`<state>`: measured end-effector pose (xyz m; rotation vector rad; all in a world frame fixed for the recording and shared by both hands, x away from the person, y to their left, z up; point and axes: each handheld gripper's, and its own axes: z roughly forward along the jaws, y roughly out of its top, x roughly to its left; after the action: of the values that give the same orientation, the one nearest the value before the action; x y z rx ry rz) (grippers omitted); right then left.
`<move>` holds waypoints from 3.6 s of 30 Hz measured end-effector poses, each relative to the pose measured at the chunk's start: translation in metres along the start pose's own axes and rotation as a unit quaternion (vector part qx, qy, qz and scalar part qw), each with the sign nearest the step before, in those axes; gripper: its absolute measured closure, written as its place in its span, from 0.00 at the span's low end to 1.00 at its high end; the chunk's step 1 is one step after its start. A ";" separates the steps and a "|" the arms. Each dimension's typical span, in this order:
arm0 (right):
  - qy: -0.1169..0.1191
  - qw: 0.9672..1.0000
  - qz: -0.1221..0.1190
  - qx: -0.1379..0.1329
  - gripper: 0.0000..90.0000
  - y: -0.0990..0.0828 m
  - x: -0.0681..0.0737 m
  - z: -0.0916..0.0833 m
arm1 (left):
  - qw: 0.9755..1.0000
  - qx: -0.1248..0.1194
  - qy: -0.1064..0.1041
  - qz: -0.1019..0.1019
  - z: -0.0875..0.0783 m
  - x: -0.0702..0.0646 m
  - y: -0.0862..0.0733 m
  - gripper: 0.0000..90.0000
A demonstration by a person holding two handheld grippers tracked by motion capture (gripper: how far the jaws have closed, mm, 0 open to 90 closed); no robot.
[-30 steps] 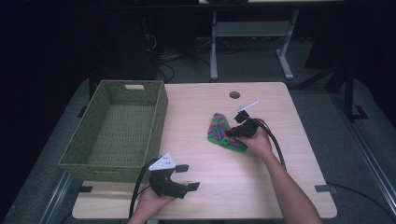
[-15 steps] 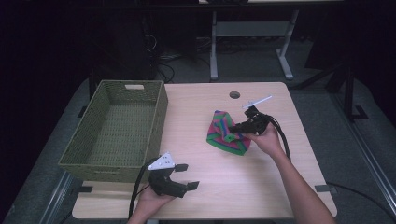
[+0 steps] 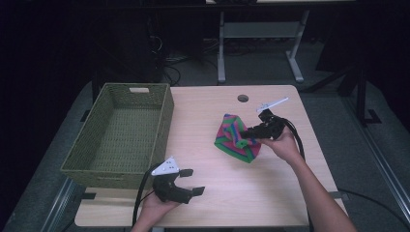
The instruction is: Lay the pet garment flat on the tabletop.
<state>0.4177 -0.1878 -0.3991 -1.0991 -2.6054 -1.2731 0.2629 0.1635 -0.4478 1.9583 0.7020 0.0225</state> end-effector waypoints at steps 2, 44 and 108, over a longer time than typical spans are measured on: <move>0.000 1.000 -0.001 0.000 0.86 0.000 0.000 -0.001 | 1.000 0.001 0.000 -0.001 0.000 -0.001 0.000 0.20; 0.097 0.988 -0.114 -0.024 0.85 -0.031 0.098 -0.083 | 1.000 -0.009 0.013 0.005 -0.004 -0.002 0.001 0.20; 0.152 0.983 -0.083 0.057 0.57 -0.059 0.054 -0.011 | 1.000 -0.002 0.009 0.008 -0.002 -0.003 -0.001 0.20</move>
<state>0.3388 -0.1882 -0.4140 -0.6236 -2.5382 -1.1936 0.2595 0.1640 -0.4464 1.9632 0.6973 0.0526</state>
